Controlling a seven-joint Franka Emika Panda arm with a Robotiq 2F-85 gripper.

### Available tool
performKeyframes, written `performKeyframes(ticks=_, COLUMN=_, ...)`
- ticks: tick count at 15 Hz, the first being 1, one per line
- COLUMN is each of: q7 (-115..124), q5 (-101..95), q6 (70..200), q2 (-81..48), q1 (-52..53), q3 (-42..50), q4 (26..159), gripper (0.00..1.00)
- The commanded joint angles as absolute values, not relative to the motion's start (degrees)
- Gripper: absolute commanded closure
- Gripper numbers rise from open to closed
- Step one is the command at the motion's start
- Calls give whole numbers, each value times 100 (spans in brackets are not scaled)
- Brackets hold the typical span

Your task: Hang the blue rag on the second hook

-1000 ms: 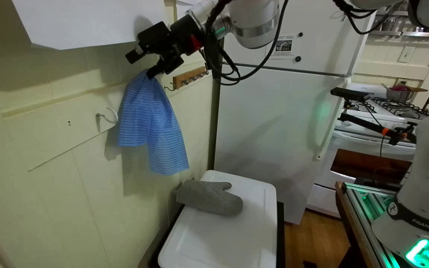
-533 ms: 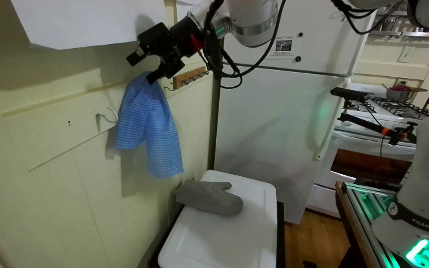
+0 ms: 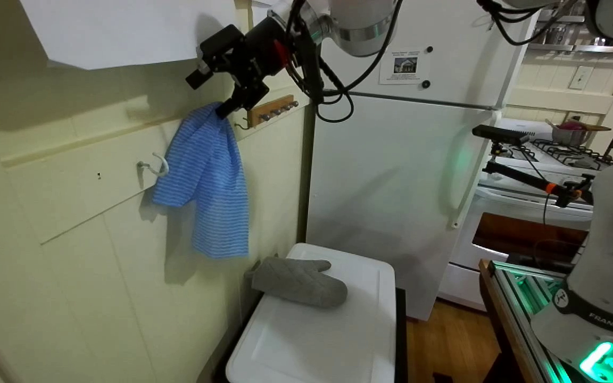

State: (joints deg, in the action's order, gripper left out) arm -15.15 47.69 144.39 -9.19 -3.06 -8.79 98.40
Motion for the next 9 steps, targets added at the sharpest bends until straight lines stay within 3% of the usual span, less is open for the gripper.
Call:
performKeyframes(ticks=1, q7=-1080, q5=4587, q6=13975, q2=-850, q1=-162, q3=-665, q4=9682, gripper=0)
performKeyframes(ticks=9, q7=-55, q5=3628, q6=13636, q2=-857, q1=-10, q3=-474, q4=9503, gripper=0)
